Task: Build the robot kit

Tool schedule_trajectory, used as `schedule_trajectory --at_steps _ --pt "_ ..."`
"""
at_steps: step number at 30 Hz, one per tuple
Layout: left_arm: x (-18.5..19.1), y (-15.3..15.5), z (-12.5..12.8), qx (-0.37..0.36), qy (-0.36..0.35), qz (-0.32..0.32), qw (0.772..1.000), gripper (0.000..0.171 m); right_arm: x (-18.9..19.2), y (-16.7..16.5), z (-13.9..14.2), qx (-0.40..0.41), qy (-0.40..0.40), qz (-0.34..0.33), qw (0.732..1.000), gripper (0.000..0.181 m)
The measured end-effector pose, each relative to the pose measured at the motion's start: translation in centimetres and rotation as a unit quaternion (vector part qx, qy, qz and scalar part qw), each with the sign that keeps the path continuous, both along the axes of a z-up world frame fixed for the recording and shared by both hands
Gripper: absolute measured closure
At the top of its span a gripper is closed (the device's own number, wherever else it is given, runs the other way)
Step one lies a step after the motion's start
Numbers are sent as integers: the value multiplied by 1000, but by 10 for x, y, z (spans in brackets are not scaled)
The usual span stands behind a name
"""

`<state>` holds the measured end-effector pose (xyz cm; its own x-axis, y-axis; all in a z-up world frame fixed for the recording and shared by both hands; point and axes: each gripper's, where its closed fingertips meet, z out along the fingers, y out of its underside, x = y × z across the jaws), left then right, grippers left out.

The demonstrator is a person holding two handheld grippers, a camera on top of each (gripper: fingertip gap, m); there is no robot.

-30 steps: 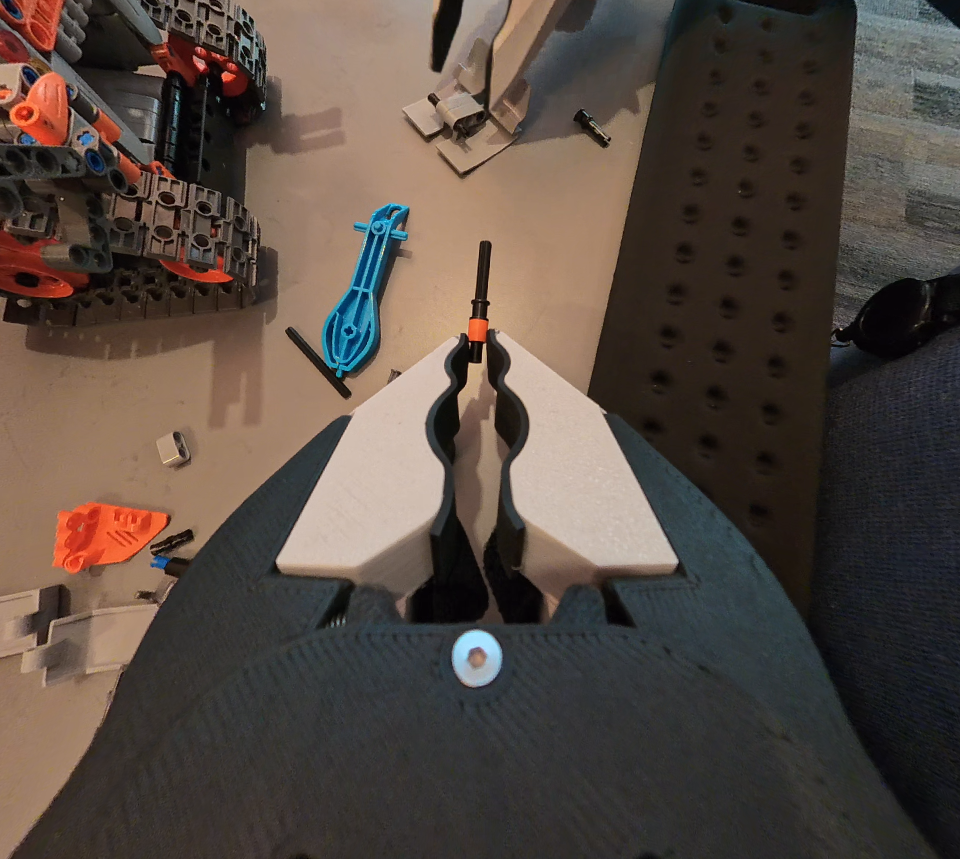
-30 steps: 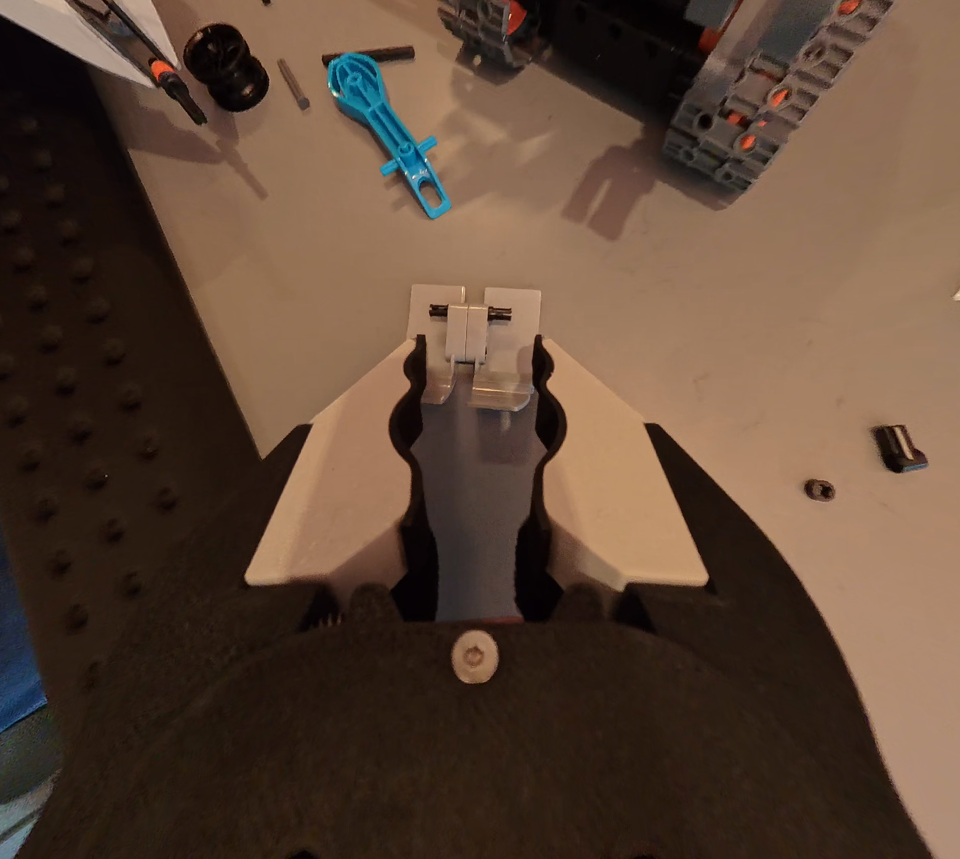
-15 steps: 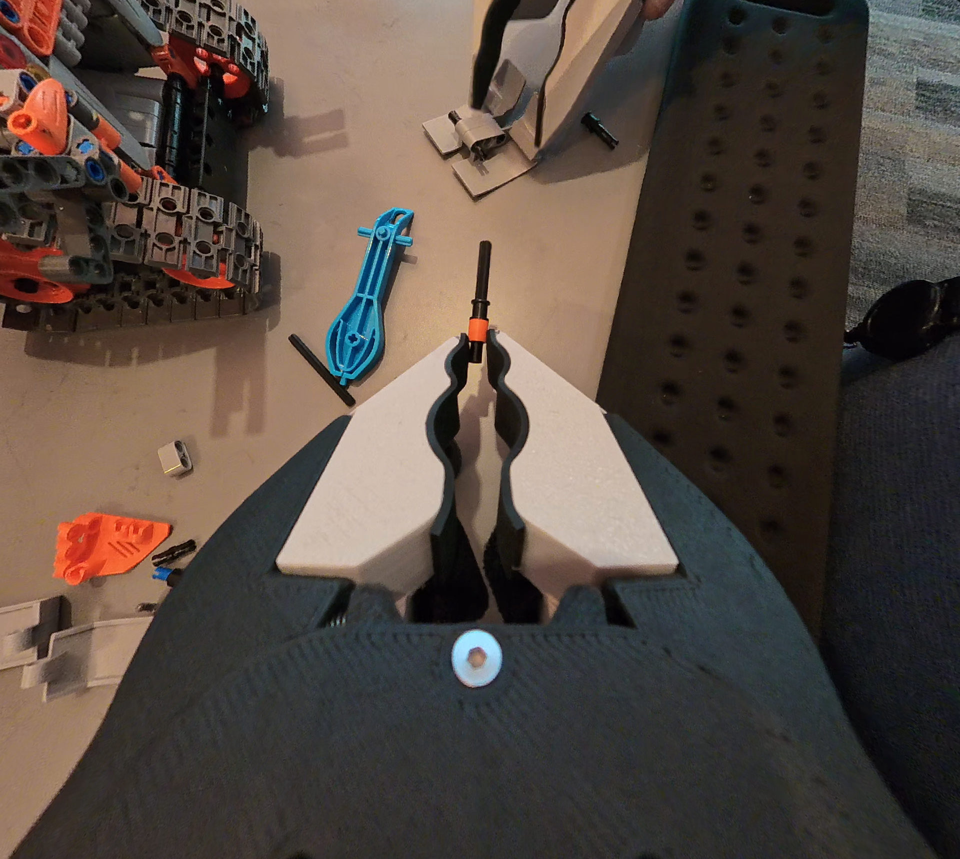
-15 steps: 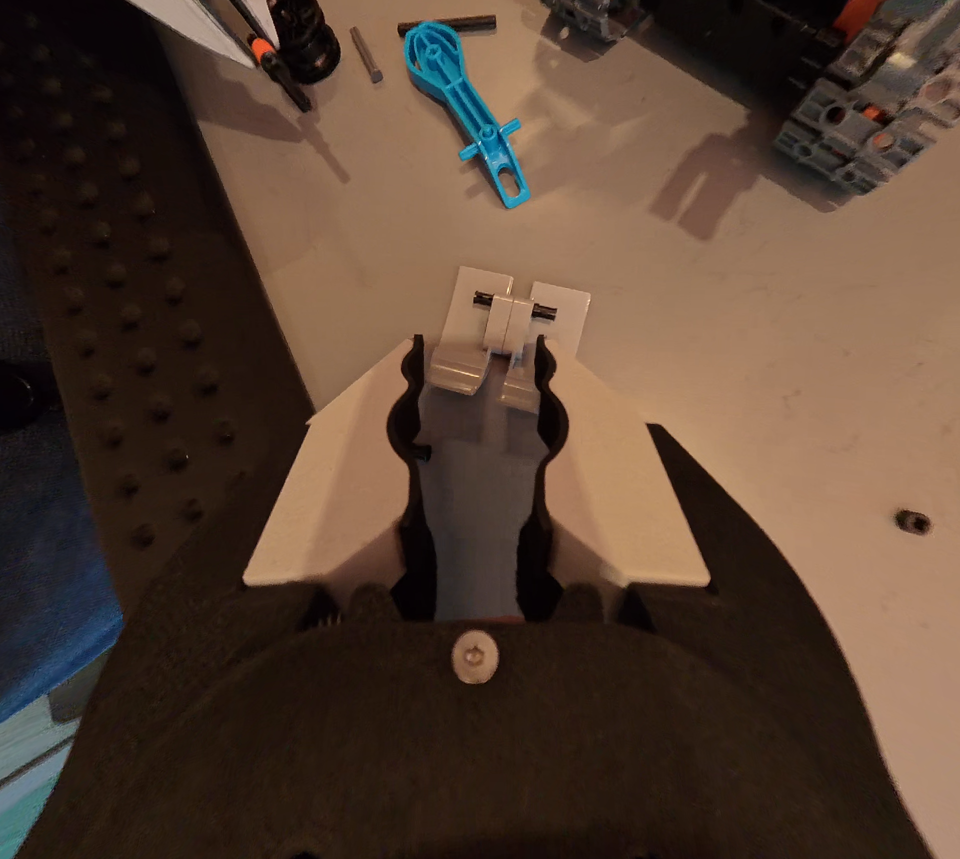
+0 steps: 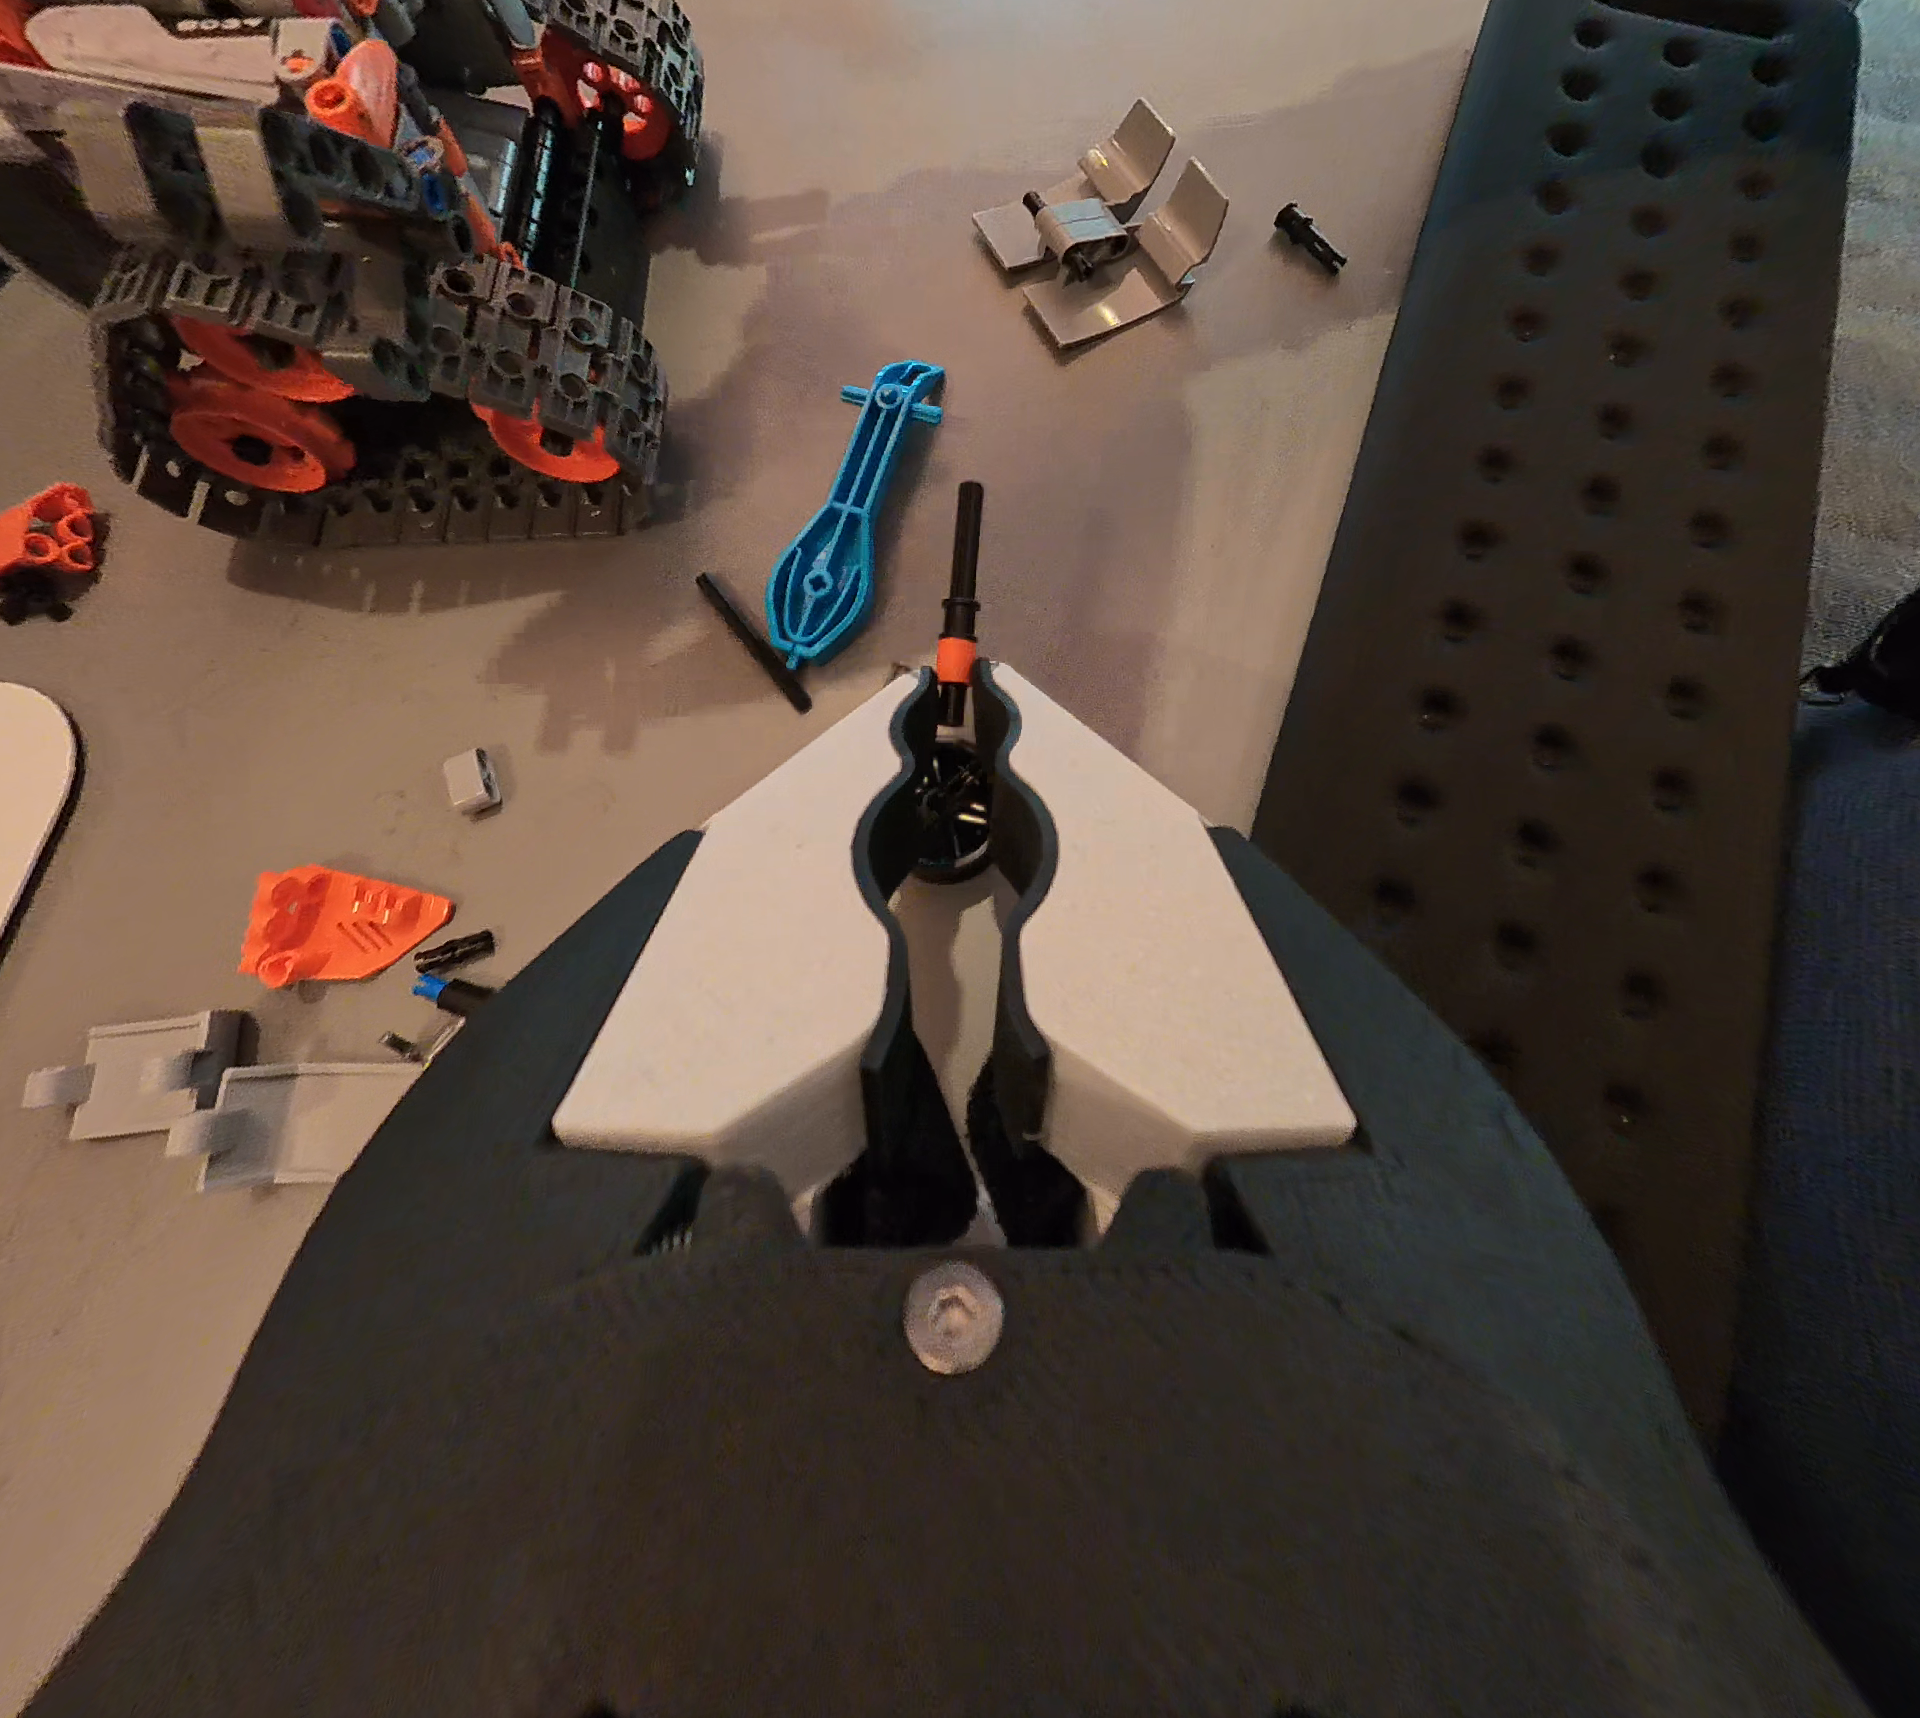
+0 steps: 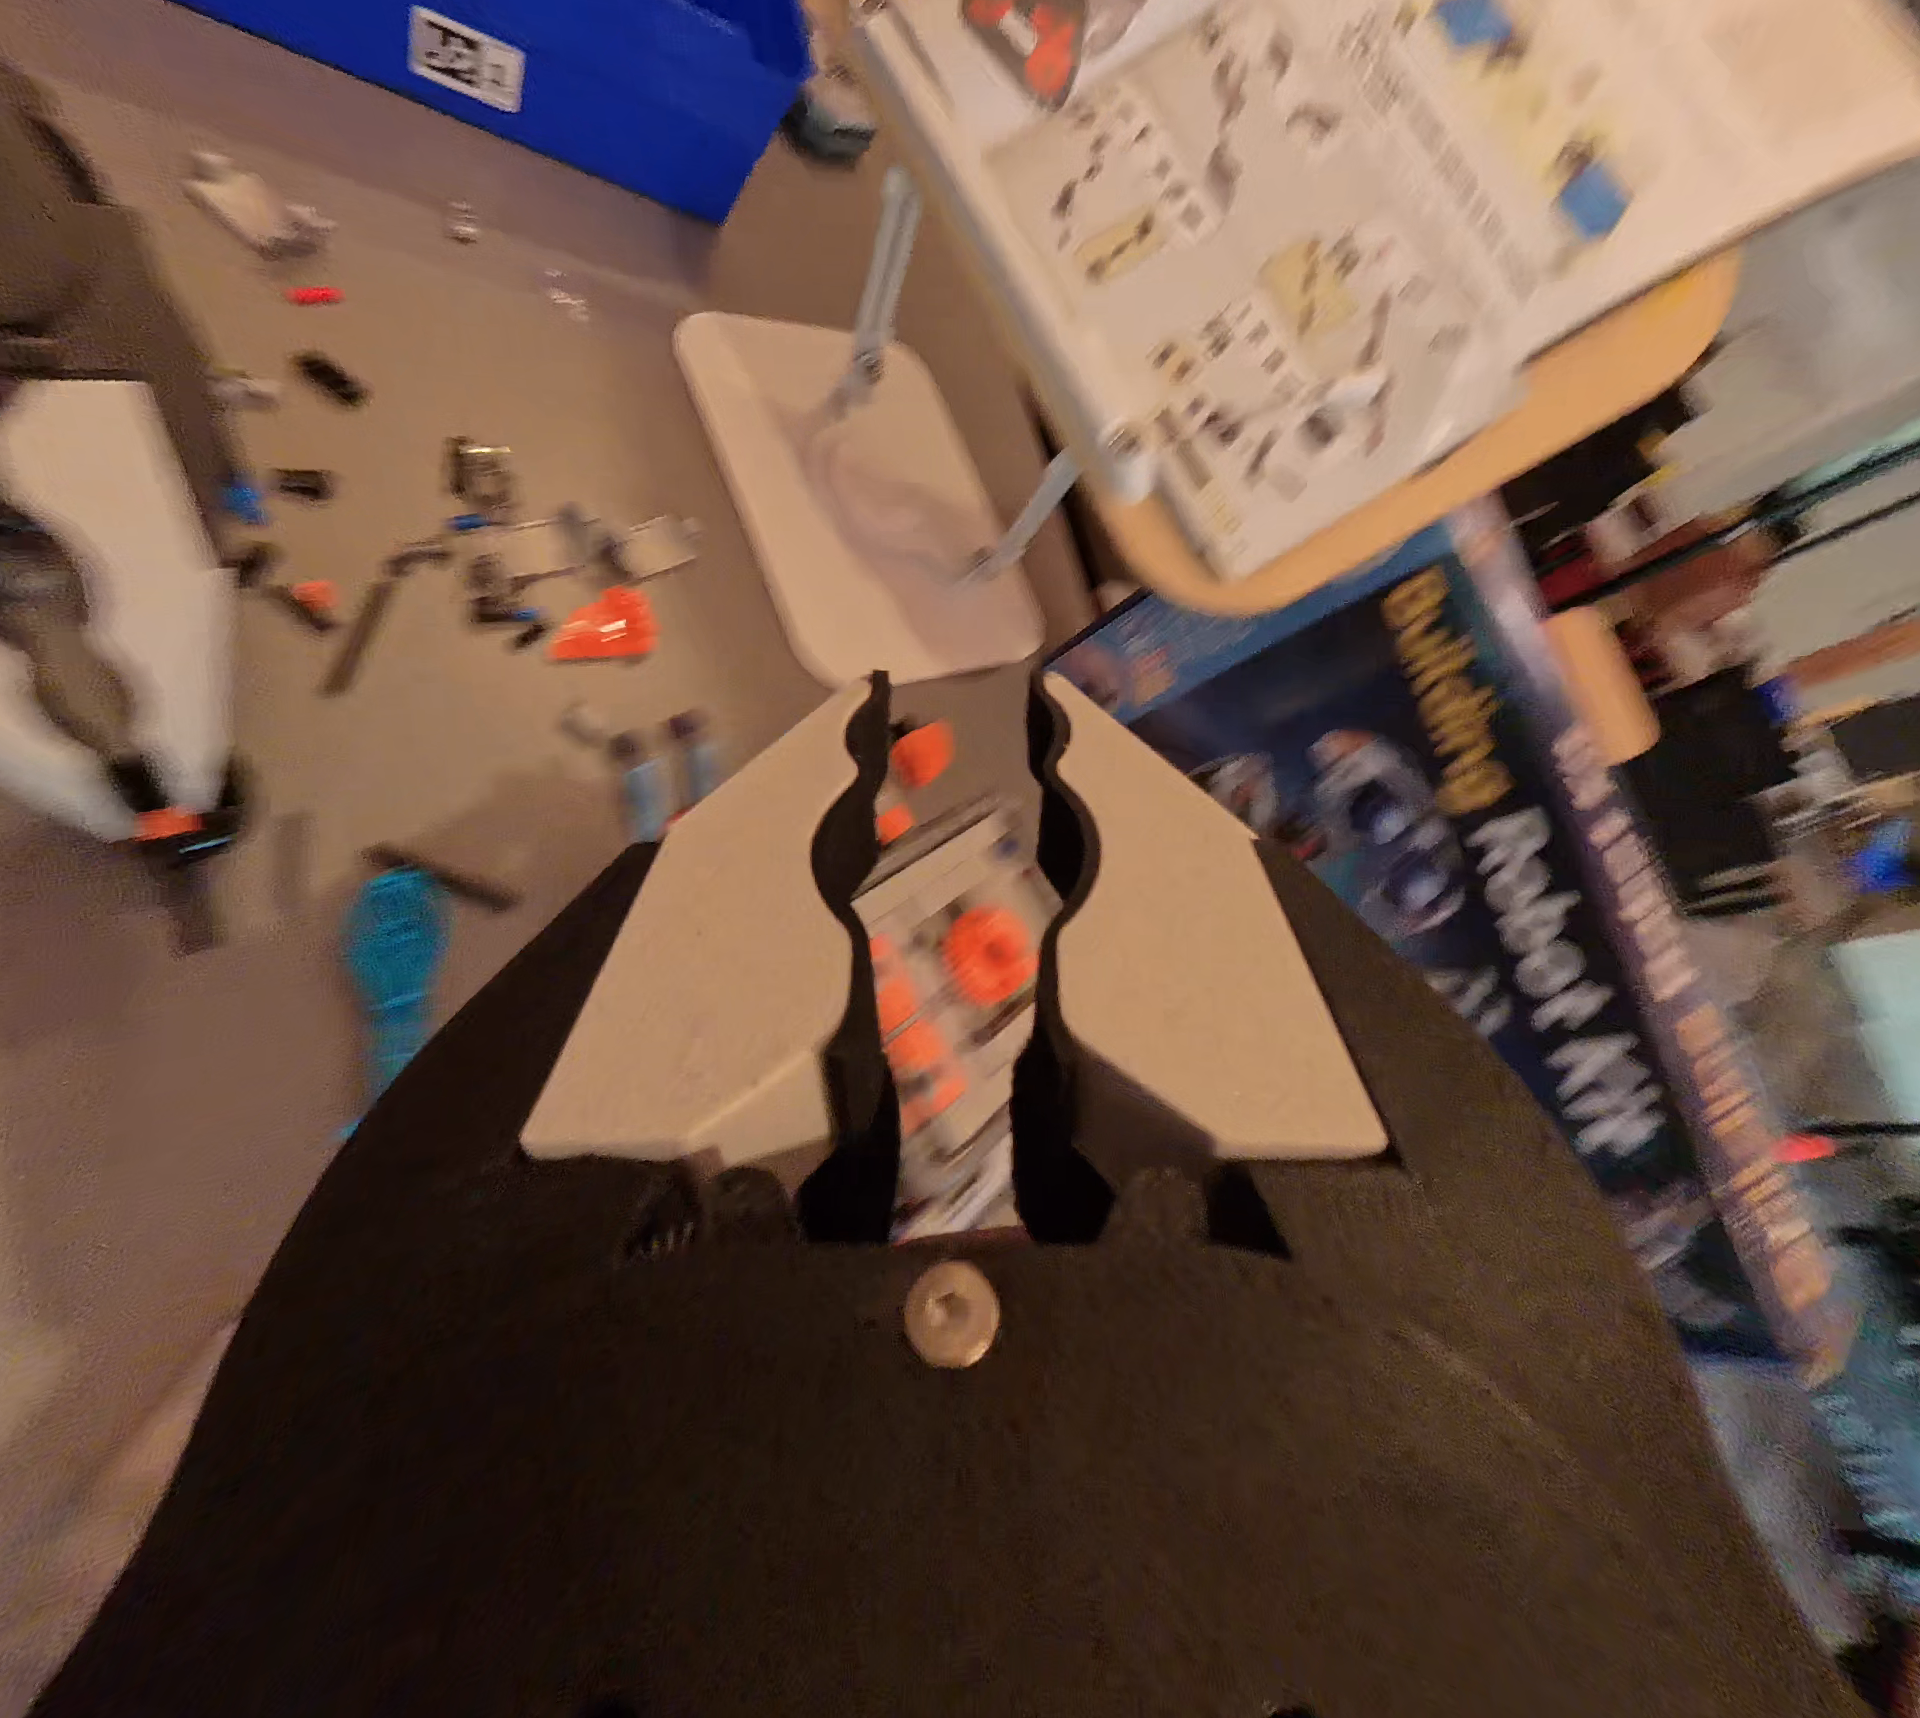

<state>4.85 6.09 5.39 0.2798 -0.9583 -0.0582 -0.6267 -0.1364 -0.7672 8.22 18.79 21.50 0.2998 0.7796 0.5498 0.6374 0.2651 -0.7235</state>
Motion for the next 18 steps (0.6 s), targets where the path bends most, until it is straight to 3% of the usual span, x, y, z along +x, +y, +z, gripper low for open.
schedule_trajectory --at_steps 4,11,13,18 --pt "-9 6 4 9 -16 12 1000 168 -47 63 25 117 -77 38 989 162" --pt "-21 14 21 33 -38 26 998 168 -98 151 11 233 -241 81 939 163" --pt "-23 16 24 40 -42 27 998 167 -103 162 -1 243 -284 99 922 173" --pt "-27 19 28 46 -52 26 997 167 -105 165 6 229 -306 125 916 169"
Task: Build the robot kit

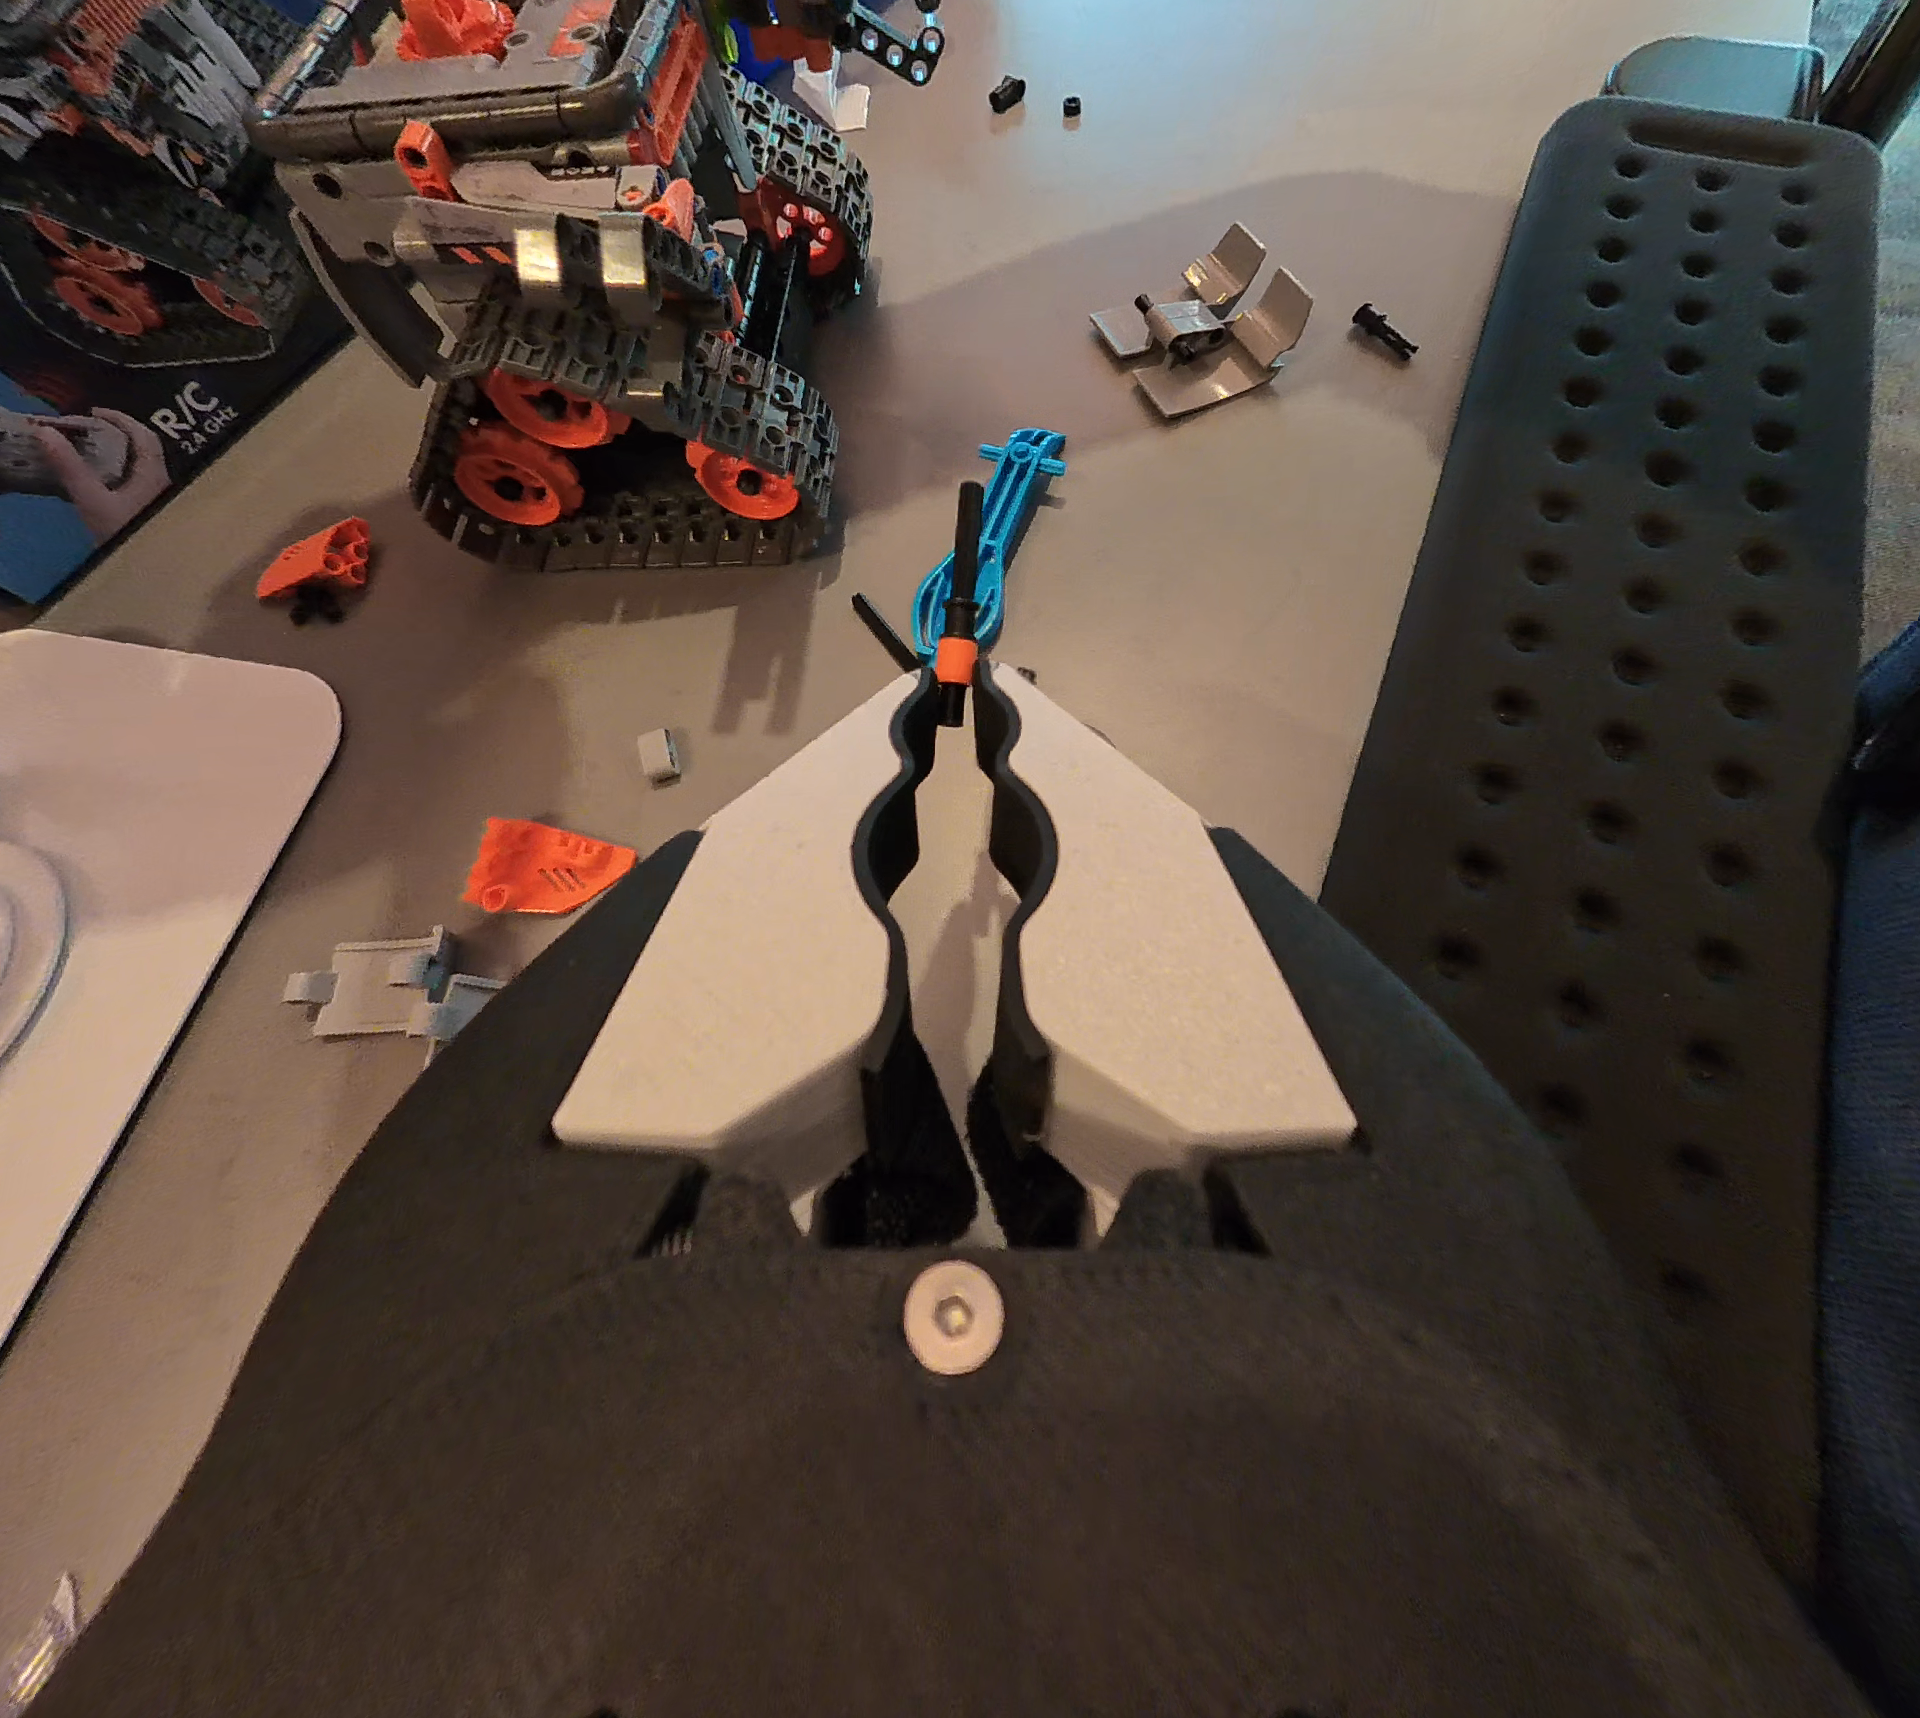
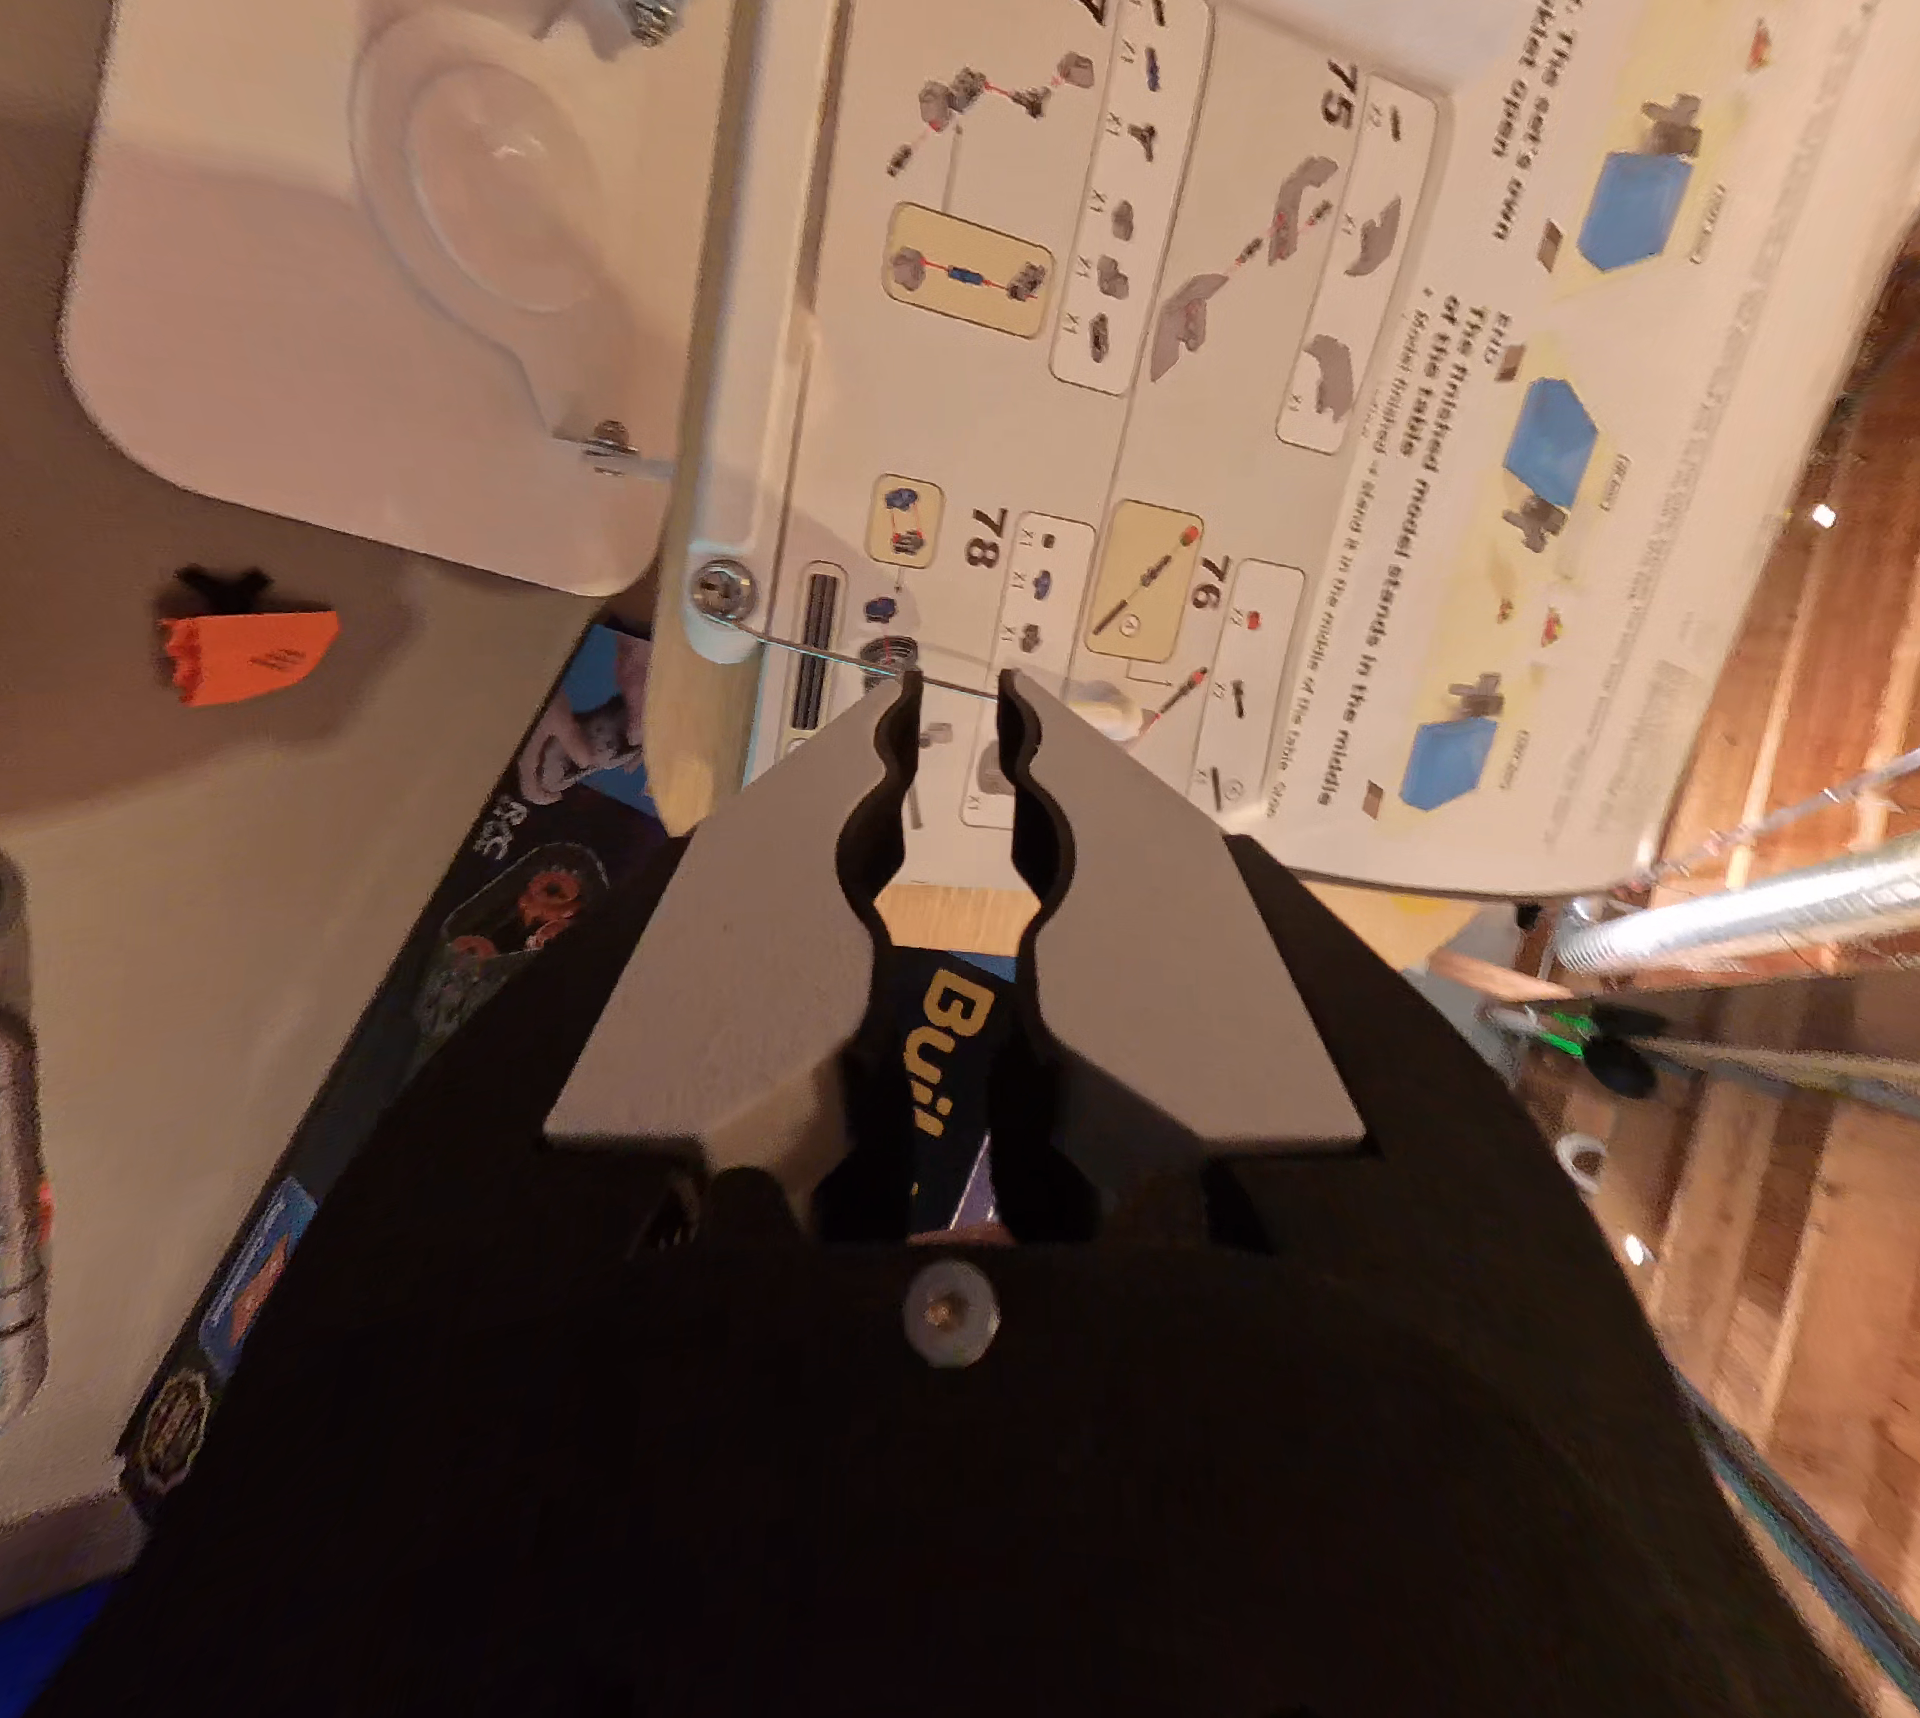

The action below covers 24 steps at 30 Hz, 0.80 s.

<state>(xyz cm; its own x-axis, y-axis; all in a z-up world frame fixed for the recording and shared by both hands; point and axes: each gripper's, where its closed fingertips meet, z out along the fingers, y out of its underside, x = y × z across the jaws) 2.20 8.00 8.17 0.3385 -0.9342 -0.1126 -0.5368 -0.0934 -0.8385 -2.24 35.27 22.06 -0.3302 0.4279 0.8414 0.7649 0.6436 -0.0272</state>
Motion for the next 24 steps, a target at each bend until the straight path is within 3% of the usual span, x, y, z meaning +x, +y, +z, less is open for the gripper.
schedule_trajectory --at_steps 10,15,20,24 --pt "3 4 -1 1 -14 -10 1000 167 1 0 -14 -5 -44 23 999 159" --pt "1 7 -2 -2 -18 -5 1000 167 10 -9 -2 -5 -20 2 1000 162" --pt "1 6 -2 -2 -13 -3 1000 167 46 -50 21 -41 54 -36 997 164" --pt "5 3 -3 -6 -8 -9 1000 167 110 -95 20 -101 95 -110 984 165"
